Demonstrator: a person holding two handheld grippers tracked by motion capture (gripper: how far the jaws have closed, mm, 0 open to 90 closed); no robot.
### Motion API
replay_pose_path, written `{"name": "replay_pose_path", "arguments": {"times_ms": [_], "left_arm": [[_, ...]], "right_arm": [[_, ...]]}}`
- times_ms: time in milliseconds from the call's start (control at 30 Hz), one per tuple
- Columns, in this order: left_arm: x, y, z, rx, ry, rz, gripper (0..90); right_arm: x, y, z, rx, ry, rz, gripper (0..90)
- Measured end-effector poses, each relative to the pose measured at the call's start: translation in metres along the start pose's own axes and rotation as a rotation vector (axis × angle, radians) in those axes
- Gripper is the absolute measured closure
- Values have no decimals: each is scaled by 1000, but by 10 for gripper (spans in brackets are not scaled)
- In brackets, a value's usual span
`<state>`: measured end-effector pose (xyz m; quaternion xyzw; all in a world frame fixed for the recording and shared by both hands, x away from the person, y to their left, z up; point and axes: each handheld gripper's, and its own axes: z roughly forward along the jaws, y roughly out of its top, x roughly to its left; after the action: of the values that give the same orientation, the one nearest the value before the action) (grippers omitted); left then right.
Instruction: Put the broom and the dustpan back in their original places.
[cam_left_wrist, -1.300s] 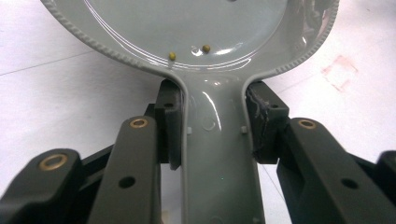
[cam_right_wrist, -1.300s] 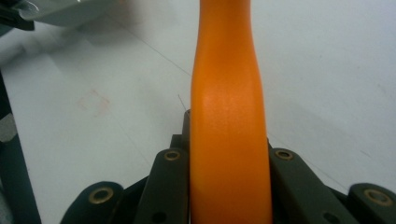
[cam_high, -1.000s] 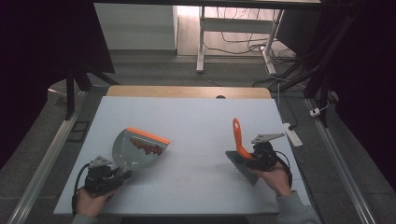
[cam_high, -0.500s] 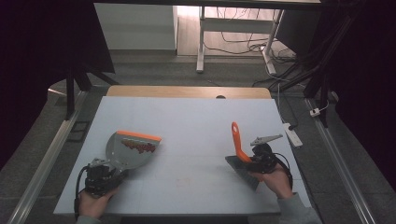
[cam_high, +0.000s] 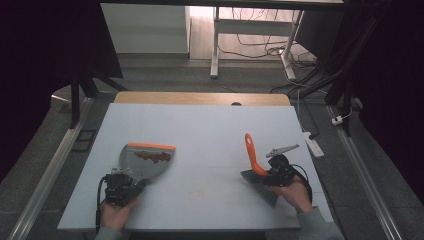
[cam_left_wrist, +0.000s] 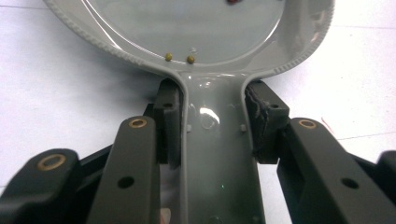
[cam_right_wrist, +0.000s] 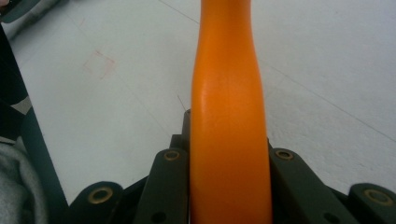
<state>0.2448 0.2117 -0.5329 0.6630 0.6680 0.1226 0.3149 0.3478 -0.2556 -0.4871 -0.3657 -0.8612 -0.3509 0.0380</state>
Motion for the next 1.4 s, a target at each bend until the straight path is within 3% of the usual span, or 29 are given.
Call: {"name": "replay_pose_path", "arguments": {"times_ms": [133, 300, 467, 567, 633, 867, 967, 1033, 1167, 1233, 1400], "left_arm": [[-1, 0, 1, -4, 1, 2, 599], [1, -1, 1, 5, -20, 12, 436], [2, -1, -3, -3, -27, 29, 281], [3, -2, -7, -12, -22, 37, 197], [5, -4, -13, -26, -26, 41, 186], [10, -4, -28, -70, -8, 77, 164], [11, -4, -30, -77, -8, 81, 157], [12, -3, -31, -80, -8, 82, 156], [15, -2, -33, -88, -12, 82, 154], [15, -2, -34, -92, -13, 83, 154], [15, 0, -40, -110, -20, 114, 154]], "right_arm": [[-12, 5, 6, 57, -36, 19, 760], [-28, 9, 10, 92, -67, 30, 707], [-44, 8, 13, 98, -9, 61, 649], [-46, 9, 13, 91, -16, 41, 604], [-45, 10, 12, 93, -36, 34, 562], [-43, 10, 9, 80, -180, 19, 379], [-43, 11, 10, 79, -222, -2, 359], [-40, 12, 12, 92, -292, -41, 305], [-46, 15, 8, 84, -357, -38, 256], [-50, 14, 3, 47, -319, -19, 274], [-50, 14, -1, 22, -333, -15, 276]]}}
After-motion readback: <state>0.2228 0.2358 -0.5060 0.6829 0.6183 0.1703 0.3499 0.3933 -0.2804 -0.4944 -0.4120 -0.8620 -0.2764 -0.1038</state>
